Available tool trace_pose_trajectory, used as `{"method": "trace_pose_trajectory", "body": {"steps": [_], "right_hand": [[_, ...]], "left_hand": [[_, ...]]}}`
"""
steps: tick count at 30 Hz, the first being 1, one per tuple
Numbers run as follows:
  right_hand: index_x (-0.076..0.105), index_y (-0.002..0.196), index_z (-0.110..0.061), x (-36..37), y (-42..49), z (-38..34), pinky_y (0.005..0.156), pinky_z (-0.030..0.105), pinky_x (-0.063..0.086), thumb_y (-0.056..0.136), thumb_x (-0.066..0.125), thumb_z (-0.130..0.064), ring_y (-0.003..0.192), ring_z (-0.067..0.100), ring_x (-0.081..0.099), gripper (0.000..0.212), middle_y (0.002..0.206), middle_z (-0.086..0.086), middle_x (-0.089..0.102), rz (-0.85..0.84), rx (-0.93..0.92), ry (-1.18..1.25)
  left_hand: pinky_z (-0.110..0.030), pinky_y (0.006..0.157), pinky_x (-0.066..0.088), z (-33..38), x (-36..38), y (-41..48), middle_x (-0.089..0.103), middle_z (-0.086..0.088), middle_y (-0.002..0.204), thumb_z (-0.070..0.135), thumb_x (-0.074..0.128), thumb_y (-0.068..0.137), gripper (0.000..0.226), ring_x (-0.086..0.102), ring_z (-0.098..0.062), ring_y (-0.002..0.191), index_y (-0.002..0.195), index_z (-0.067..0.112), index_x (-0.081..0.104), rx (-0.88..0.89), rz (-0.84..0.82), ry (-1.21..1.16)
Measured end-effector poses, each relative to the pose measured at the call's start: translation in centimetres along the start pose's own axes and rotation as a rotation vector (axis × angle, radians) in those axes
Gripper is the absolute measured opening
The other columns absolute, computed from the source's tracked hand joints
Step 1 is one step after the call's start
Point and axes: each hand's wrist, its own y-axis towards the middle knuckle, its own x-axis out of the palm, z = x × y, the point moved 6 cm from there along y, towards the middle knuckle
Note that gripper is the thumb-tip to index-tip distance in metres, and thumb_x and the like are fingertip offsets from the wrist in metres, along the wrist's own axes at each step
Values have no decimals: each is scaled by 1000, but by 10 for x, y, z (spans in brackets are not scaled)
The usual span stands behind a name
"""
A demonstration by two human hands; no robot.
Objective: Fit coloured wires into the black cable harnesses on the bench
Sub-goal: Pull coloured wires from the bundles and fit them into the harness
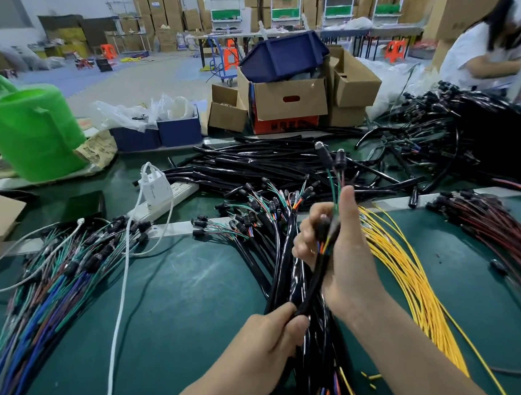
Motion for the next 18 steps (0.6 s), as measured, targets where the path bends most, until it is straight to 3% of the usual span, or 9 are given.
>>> {"method": "trace_pose_trajectory", "body": {"steps": [3, 6, 8, 11, 14, 16, 18], "right_hand": [[53, 99, -13, 1, -8, 19, 55, 26, 48, 78, 57, -45, 52, 15, 54, 38, 65, 2, 60, 47, 49, -76], [52, 99, -11, 4, -9, 30, 49, 27, 45, 98, 47, -19, 46, 16, 48, 10, 53, 1, 47, 103, 39, -106], [52, 96, -11, 0, 2, 16, 41, 24, 38, 102, 39, -17, 40, 13, 38, 16, 50, -2, 35, 133, 5, -102], [53, 96, -11, -4, 35, -21, 35, 17, 26, 102, 37, -21, 34, 8, 26, 20, 49, -5, 30, 84, -51, -56], [54, 97, -10, 3, 77, -36, 34, 15, 24, 101, 36, -22, 32, 7, 24, 22, 47, -6, 30, -29, -15, -65], [55, 96, -9, 0, 102, -23, 36, 16, 28, 100, 39, -19, 33, 7, 30, 20, 51, -3, 37, 10, 36, -257], [58, 102, -4, -11, 116, 0, 49, 23, 42, 97, 49, -19, 49, 10, 51, 18, 75, 8, 55, 112, 81, -714]], "left_hand": [[-20, 47, 31, 14, -15, 17, 46, 11, 53, 38, 42, 97, 27, 37, -4, 47, 71, 35, 47, 10, 120, -68], [-15, 43, 36, 15, -22, 12, 56, 9, 54, 23, 45, 99, 22, 46, -5, 40, 82, 32, 54, -51, 91, -145], [-16, 46, 41, 5, -25, -12, 62, 7, 59, 25, 46, 98, 13, 52, -6, 43, 97, 33, 57, -103, 31, -137], [-12, 65, 46, -13, -35, -57, 68, 17, 70, 32, 52, 95, 14, 62, 3, 64, 104, 40, 61, -172, 0, -48], [-7, 83, 42, -22, -46, -87, 67, 28, 91, 40, 59, 90, 18, 61, 9, 94, 101, 53, 61, -221, 77, 2], [-6, 89, 39, -16, -46, -95, 61, 39, 95, 44, 57, 88, 19, 55, 15, 100, 101, 59, 57, -162, 87, 106], [-1, 85, 39, 0, -48, -99, 66, 31, 89, 51, 48, 90, 21, 57, 16, 93, 100, 47, 67, -27, 10, 291]]}}
